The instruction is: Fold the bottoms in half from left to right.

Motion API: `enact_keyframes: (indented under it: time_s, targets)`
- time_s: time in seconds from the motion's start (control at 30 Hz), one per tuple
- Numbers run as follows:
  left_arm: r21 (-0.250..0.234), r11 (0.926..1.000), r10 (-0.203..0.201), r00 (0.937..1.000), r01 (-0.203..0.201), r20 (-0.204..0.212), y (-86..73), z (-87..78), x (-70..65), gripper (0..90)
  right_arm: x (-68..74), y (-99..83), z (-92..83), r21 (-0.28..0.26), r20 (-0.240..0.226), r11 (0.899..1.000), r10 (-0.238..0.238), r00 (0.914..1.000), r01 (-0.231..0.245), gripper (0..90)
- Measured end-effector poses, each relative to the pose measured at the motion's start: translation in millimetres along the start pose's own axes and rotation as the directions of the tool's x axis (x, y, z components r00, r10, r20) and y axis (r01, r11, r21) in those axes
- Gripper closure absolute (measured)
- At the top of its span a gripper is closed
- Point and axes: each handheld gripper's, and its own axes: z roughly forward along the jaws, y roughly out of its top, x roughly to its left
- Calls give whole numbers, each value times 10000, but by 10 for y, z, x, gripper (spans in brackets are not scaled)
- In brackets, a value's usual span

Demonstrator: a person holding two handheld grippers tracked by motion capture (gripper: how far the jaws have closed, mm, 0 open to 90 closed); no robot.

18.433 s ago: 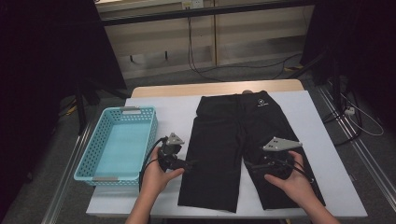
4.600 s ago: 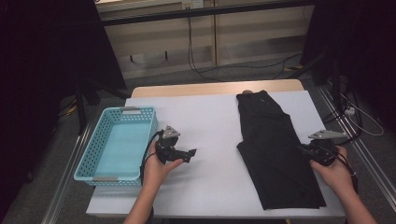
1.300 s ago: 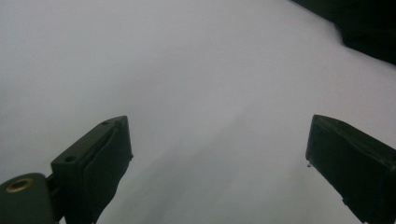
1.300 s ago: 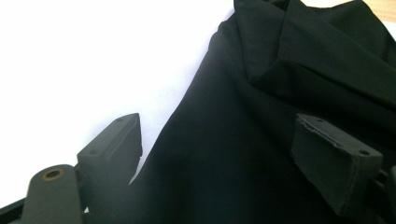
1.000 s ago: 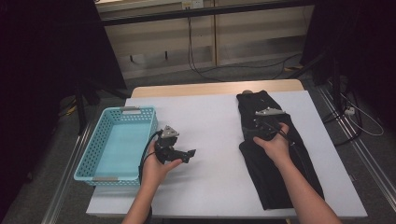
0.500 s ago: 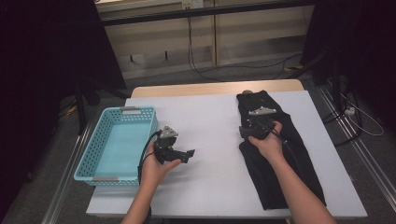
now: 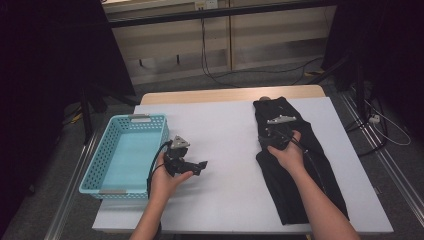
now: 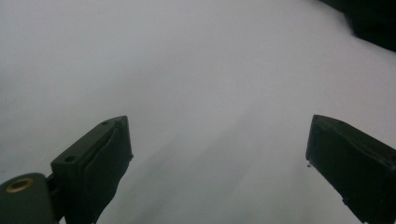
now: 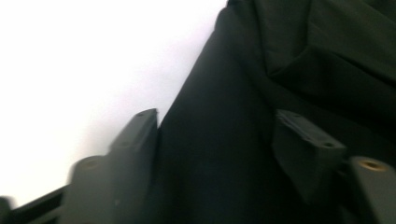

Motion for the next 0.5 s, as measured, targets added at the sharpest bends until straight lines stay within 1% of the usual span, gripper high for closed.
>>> enact_keyframes:
  time_s: [0.07,0.13,0.17,0.2,0.23,0.37,0.4,0.47,0.5]
  targets:
    - [-40,10000,-70,10000,70,-3,-4,-5,4,71,22,1,-7,-19,-45,10000,-55,10000,55,445]
    - [-50,9999,-91,10000,91,-15,-6,-9,5,71,25,1,-9,-10,-25,10000,12,10000,-12,455]
    - [-72,9999,-130,9999,130,-9,-9,-12,1,71,20,0,-7,-66,49,9999,123,9999,-122,507]
    - [-58,9999,-86,10000,86,-20,-9,-17,1,71,16,-1,-12,-64,126,9998,191,9997,-191,563]
    - [-51,10000,-86,10000,85,-9,-9,-21,2,71,10,-4,-13,-140,202,9997,209,9996,-206,619]
    - [-135,9998,-175,9998,175,-3,-17,-34,13,71,8,-6,-14,-169,452,9997,196,9988,-189,726]
    - [-99,9999,-134,9999,133,-54,-22,-40,18,71,4,-5,-12,-182,500,9997,163,9986,-154,755]
    - [-53,9999,-94,9999,94,-41,-31,-45,27,71,-10,-4,-10,-189,535,9996,204,9984,-194,808]
    - [-71,9998,-162,9999,162,-31,-36,-44,26,71,-20,-4,-10,-184,534,9996,216,9983,-206,823]
